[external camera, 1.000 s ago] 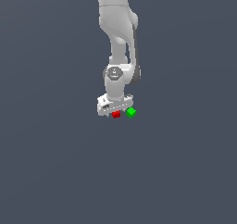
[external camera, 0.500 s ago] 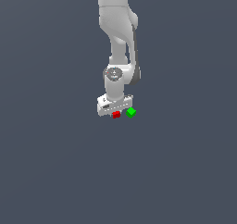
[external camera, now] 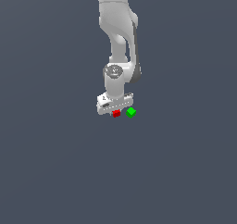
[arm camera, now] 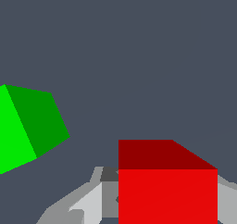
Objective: Stack the red cube on top of the green cube.
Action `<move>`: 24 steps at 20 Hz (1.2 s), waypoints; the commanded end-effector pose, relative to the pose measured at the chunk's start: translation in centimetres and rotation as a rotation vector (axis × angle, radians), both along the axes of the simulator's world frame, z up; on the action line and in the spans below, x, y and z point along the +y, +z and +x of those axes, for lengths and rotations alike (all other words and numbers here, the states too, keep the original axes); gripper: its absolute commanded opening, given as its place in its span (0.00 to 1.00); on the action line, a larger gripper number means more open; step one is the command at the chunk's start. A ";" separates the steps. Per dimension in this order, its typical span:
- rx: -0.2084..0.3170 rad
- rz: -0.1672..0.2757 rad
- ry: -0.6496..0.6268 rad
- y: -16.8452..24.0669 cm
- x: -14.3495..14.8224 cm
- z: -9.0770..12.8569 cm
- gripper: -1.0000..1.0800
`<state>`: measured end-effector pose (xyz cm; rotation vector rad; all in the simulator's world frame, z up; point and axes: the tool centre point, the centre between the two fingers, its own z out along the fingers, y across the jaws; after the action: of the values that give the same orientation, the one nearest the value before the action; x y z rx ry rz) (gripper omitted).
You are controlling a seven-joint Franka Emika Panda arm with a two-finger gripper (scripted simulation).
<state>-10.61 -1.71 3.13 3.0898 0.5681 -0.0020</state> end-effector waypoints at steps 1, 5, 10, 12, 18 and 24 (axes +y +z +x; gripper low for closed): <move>-0.001 0.000 0.000 1.0 0.0 0.0 0.00; -0.001 0.000 0.000 3.3 0.0 0.0 0.00; -0.001 0.000 0.000 6.4 0.0 0.0 0.00; -0.001 0.000 0.001 7.4 0.1 0.0 0.00; -0.001 0.000 0.001 8.8 0.1 0.1 0.00; -0.002 0.000 0.001 8.6 0.3 0.1 0.00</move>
<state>-10.52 -1.55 11.81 3.0896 0.5684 0.0008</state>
